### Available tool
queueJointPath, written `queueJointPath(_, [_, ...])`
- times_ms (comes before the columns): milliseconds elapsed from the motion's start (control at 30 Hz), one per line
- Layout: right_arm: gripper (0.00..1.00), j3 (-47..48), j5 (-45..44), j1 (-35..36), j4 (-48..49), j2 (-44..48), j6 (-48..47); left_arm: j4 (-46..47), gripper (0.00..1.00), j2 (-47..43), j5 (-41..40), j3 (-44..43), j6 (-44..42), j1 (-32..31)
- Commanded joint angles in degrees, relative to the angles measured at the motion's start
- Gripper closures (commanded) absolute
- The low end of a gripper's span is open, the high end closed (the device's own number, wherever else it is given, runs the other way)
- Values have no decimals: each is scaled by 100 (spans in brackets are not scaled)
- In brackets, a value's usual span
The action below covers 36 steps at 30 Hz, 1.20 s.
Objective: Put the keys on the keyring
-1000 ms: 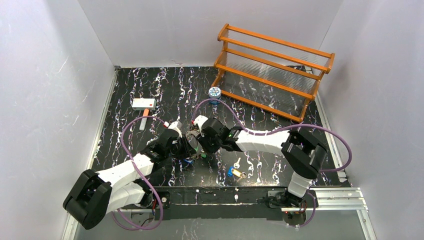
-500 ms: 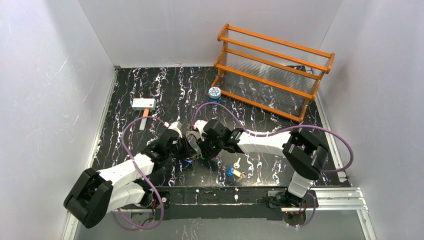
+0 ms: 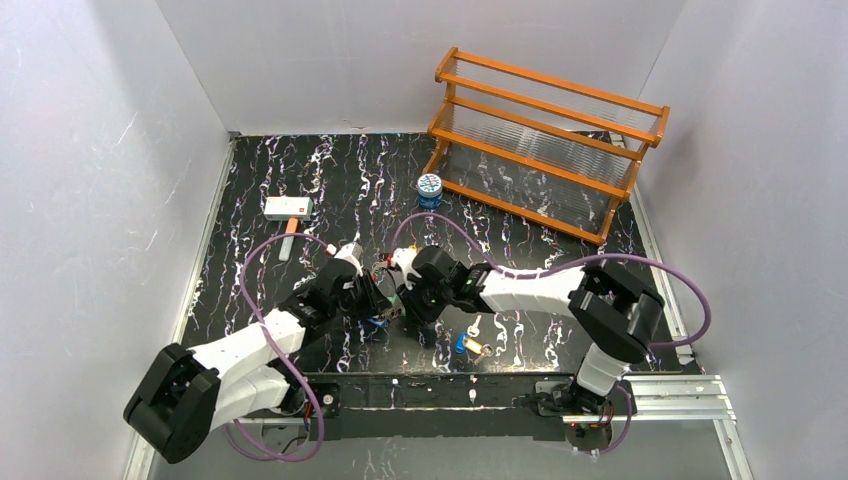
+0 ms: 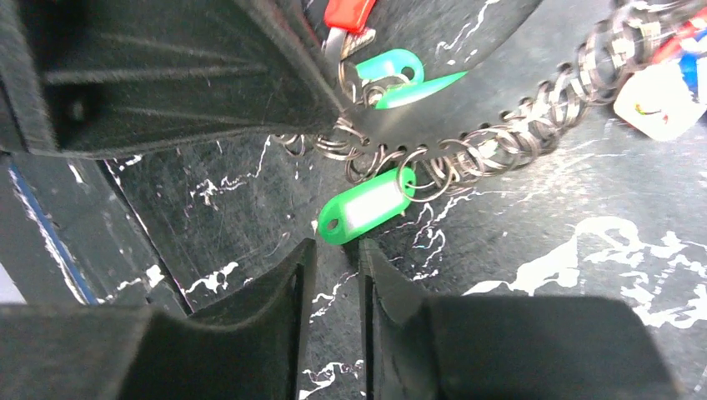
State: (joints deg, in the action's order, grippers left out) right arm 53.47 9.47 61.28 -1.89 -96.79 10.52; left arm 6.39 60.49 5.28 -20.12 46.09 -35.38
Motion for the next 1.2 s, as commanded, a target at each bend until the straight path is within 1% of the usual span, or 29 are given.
queueJointPath(0, [61, -19, -146, -141, 466, 507, 102, -337, 85, -239, -153, -94, -156, -13])
queueJointPath(67, [51, 87, -103, -143, 416, 477, 36, -328, 85, -248, -185, -97, -160, -13])
queueJointPath(133, [45, 215, -33, -142, 323, 380, -5, -323, 85, -213, -176, -118, -171, -13])
queueJointPath(267, [42, 419, 7, -143, 198, 82, -20, -298, 85, -103, -118, -168, -179, -9])
queueJointPath(333, [42, 523, -48, -135, -31, -144, -32, -254, 85, -69, -136, -159, -186, -9])
queueJointPath(367, [44, 546, -63, -129, -74, -176, -39, -252, 85, -58, -128, -167, -180, -13])
queueJointPath(467, [59, 505, -86, -108, -129, -181, -25, -244, 85, -31, -115, -169, -187, -13])
queueJointPath(600, [72, 322, -87, -99, -177, -89, -16, -219, 85, 4, -132, -159, -202, -13])
queueJointPath(700, [86, 180, -80, -105, -273, 43, -9, -217, 85, 24, -121, -169, -192, -13])
queueJointPath(767, [91, 87, -45, -95, -287, 143, -3, -186, 85, 33, -128, -140, -196, -13])
queueJointPath(967, [92, -185, 42, -66, -384, 336, 113, -166, 85, 47, -97, -150, -194, -13])
queueJointPath(1067, [91, -324, -151, -70, -467, 418, 110, -171, 84, 25, -134, -146, -202, -12])
queueJointPath(1100, [89, -340, -228, -72, -510, 442, 98, -173, 85, 24, -133, -154, -209, -13])
queueJointPath(1167, [81, -330, -327, -71, -560, 493, 92, -188, 85, 33, -119, -179, -212, -13])
